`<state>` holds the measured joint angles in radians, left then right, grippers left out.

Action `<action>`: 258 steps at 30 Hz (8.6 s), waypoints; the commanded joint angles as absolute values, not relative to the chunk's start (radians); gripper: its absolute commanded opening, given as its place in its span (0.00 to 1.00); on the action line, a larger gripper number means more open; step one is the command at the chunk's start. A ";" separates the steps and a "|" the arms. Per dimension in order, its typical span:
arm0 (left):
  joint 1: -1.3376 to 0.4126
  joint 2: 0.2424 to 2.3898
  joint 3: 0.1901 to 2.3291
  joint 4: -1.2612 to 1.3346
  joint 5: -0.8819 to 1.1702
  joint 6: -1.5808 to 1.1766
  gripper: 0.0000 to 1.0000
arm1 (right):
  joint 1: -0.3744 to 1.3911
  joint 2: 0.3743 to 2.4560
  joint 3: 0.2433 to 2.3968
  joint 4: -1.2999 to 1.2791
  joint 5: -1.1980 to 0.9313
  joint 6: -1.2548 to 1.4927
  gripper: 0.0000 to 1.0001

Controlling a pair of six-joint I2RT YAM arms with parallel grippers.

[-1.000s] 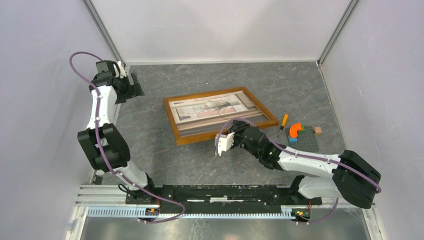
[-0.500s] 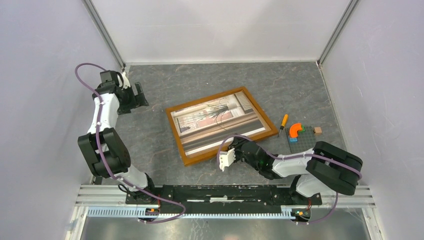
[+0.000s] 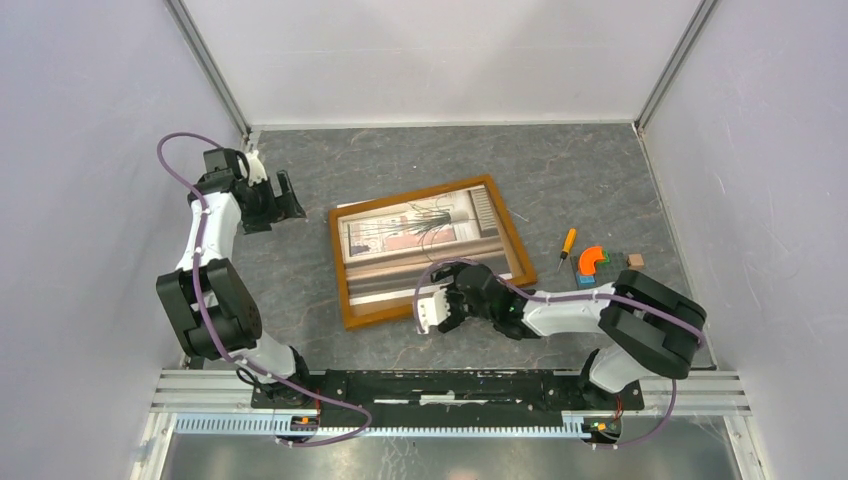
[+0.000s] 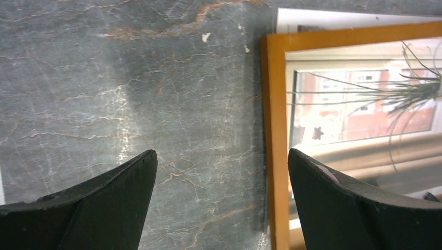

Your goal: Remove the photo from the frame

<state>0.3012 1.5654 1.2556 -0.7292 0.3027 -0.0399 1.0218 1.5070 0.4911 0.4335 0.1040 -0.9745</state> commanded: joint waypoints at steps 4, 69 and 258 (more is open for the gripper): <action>0.252 1.506 1.241 -0.703 0.386 0.105 1.00 | 1.029 1.616 0.800 0.019 -0.183 -0.906 0.98; -0.626 1.212 0.427 -0.167 -0.219 0.954 1.00 | 0.268 2.410 1.760 -0.547 -0.762 -0.204 0.98; -1.123 1.356 0.527 0.024 -0.230 0.747 1.00 | 0.275 1.999 1.200 -0.511 -0.679 -0.147 0.92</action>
<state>-1.1229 1.2552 0.5060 -0.1032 -0.1268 0.7605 0.2722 1.9465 1.2198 -0.4015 -0.7383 -0.1535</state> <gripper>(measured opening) 0.997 0.920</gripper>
